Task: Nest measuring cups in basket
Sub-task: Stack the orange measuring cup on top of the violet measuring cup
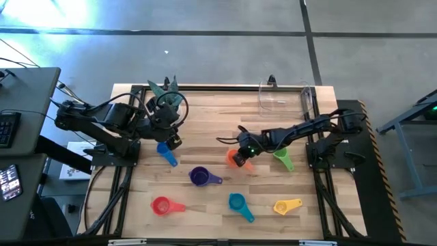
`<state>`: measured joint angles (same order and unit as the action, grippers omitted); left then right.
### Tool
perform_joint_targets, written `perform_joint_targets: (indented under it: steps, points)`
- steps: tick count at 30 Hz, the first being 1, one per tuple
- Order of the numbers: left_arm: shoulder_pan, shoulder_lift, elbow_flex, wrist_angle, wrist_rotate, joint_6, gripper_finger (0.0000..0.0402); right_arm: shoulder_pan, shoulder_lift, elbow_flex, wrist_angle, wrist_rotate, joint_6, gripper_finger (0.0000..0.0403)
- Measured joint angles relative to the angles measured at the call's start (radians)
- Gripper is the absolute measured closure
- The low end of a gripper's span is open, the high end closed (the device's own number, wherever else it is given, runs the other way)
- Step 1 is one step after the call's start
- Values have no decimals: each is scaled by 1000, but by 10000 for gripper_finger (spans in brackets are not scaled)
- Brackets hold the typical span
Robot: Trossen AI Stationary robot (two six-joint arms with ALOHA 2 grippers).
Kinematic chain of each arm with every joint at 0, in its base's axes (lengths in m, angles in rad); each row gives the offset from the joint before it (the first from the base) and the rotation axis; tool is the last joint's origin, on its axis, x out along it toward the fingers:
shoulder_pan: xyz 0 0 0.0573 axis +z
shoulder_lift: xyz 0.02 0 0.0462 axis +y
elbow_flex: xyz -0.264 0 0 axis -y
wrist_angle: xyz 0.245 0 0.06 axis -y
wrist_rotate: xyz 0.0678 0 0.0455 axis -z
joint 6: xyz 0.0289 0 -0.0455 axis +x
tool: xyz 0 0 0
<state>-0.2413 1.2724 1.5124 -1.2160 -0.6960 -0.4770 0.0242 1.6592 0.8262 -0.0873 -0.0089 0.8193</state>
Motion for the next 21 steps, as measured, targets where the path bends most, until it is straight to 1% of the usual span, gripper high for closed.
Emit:
perform_joint_targets:
  steps: [5, 7, 11, 16, 21]
  points:
    - [0, 0, 0, 0, 4, 1, 275, 0, -2, 46, -12, -26, 7, 400]
    - [0, 0, 0, 0, 5, 1, 275, 3, -3, 81, -35, -26, -15, 400]
    - [0, 0, 0, 0, 5, 2, 275, 3, -3, 173, -150, -11, -75, 401]
    - [0, 0, 0, 0, 6, 0, 275, 0, -3, 302, -316, 45, -172, 402]
    - [0, 0, 0, 0, 21, -1, 275, -10, -3, 394, -376, 59, -225, 402]
